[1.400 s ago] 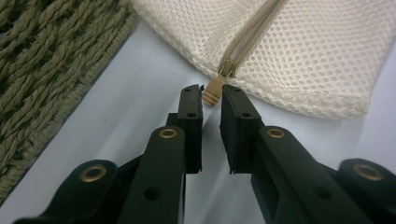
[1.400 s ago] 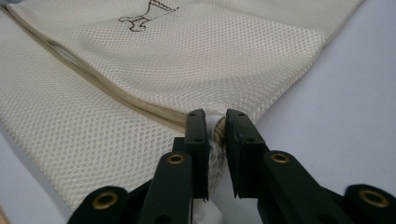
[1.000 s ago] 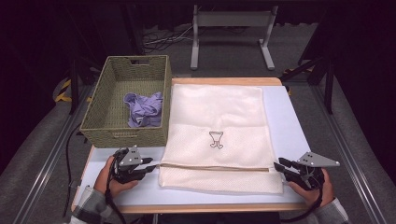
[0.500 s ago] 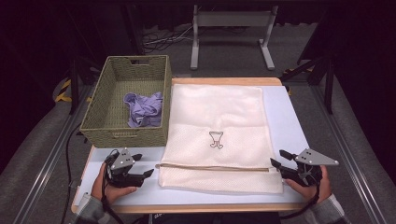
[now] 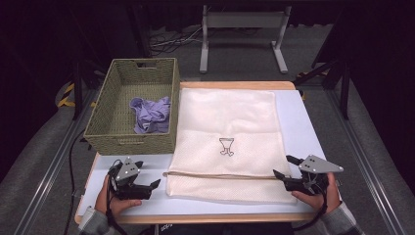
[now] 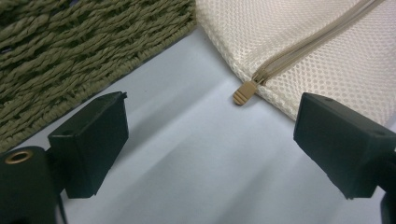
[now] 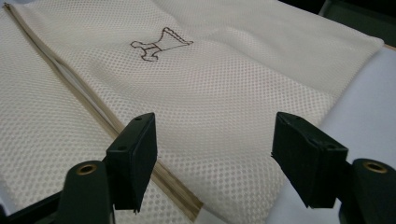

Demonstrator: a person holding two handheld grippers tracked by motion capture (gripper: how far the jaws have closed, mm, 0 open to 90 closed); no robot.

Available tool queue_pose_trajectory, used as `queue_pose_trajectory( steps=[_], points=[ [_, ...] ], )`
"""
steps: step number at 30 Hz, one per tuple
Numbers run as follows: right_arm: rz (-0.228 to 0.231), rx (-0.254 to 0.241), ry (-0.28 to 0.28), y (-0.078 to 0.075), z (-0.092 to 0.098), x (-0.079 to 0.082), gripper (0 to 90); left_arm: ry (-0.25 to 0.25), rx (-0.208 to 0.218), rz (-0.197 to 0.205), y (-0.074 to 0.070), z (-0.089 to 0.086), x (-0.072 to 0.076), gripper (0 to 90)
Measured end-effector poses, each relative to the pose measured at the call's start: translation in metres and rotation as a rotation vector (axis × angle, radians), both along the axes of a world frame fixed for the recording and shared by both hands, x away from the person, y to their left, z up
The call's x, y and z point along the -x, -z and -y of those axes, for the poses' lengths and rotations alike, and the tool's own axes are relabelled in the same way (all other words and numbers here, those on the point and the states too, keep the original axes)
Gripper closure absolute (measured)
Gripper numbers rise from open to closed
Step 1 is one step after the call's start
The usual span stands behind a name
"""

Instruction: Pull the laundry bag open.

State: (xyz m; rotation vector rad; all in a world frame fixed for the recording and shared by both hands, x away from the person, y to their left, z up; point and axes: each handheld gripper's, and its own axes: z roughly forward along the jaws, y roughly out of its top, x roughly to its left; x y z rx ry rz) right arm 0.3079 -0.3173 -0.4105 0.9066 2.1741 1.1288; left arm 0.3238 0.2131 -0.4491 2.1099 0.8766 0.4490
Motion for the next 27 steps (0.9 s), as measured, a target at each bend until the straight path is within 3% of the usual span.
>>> queue_pose_trajectory(
  steps=[2,6,12,20,27],
  points=[
    [-0.004,0.014,-0.025,-0.001,-0.009,-0.002,29.7,-0.006,-0.018,0.011,0.000,0.000,0.001,10.8],
    [-0.001,0.040,-0.046,-0.002,-0.026,-0.005,28.6,0.002,-0.007,0.005,0.000,-0.001,0.002,10.8],
    [-0.004,0.041,-0.078,-0.004,-0.041,-0.008,29.1,0.008,-0.008,-0.004,0.000,0.000,0.003,10.7],
    [-0.033,0.042,-0.151,-0.004,-0.059,-0.014,40.9,0.011,-0.008,-0.002,0.000,0.002,0.004,10.7],
    [-0.078,0.073,-0.237,0.001,-0.088,-0.027,44.1,0.027,-0.026,-0.015,0.004,0.005,0.001,10.8]
  ],
)
